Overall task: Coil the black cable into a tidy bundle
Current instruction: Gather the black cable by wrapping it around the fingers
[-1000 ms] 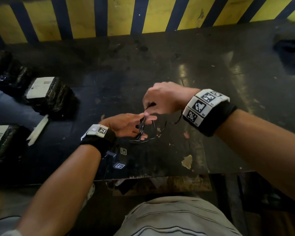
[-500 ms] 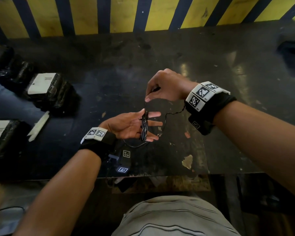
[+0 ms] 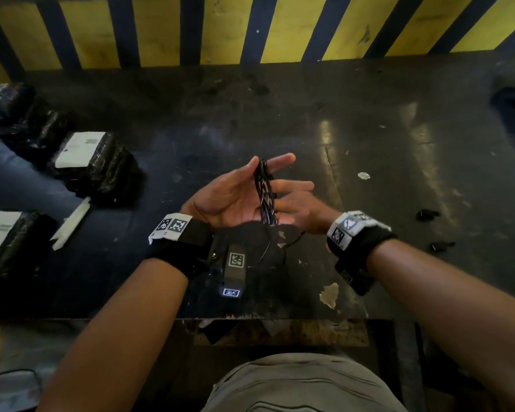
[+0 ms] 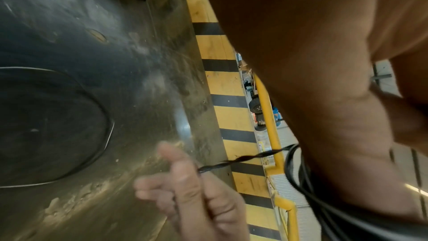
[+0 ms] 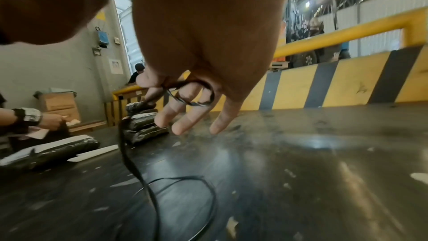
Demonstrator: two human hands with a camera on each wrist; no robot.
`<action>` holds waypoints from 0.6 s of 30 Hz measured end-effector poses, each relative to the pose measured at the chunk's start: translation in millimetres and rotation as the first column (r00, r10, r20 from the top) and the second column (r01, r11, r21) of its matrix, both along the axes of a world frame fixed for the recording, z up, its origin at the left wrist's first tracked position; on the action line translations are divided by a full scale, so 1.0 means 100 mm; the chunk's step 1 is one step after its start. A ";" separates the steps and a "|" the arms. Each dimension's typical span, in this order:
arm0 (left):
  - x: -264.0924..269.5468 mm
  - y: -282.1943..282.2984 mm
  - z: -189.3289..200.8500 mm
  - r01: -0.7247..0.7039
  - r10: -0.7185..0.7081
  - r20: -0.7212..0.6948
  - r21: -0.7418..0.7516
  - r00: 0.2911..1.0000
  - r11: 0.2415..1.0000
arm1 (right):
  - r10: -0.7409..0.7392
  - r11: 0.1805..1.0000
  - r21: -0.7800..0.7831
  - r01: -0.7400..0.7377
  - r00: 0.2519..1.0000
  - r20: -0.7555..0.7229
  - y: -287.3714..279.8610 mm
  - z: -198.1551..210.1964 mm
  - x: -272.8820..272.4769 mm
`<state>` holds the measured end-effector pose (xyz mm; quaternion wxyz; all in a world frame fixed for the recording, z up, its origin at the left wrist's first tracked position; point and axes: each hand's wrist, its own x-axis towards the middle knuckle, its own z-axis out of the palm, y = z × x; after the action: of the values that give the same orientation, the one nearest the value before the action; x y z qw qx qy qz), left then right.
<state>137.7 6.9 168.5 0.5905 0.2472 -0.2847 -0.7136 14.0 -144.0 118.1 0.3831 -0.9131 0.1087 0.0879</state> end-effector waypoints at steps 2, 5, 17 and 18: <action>0.04 -0.08 0.01 -0.036 0.037 0.045 -0.023 0.998 0.999 | -0.009 0.995 0.104 0.008 1.000 0.008 0.11 -0.11 -0.03; 0.16 -0.15 -0.06 -0.129 0.128 0.084 0.010 0.988 0.992 | 0.036 0.985 0.169 -0.036 0.999 -0.002 0.24 -0.13 -0.06; 0.48 -0.01 -0.60 -0.362 0.218 0.388 0.350 0.896 0.864 | 0.184 0.974 -0.119 -0.190 0.981 -0.060 0.17 0.13 -0.11; 0.48 0.00 -0.64 -0.352 0.192 0.400 0.377 0.896 0.857 | 0.178 0.973 -0.136 -0.184 0.982 -0.056 0.14 0.16 -0.10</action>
<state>185.4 7.1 104.0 0.5553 0.5347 -0.1776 -0.6117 4.1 -130.5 134.5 0.3058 -0.9418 0.0392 0.1343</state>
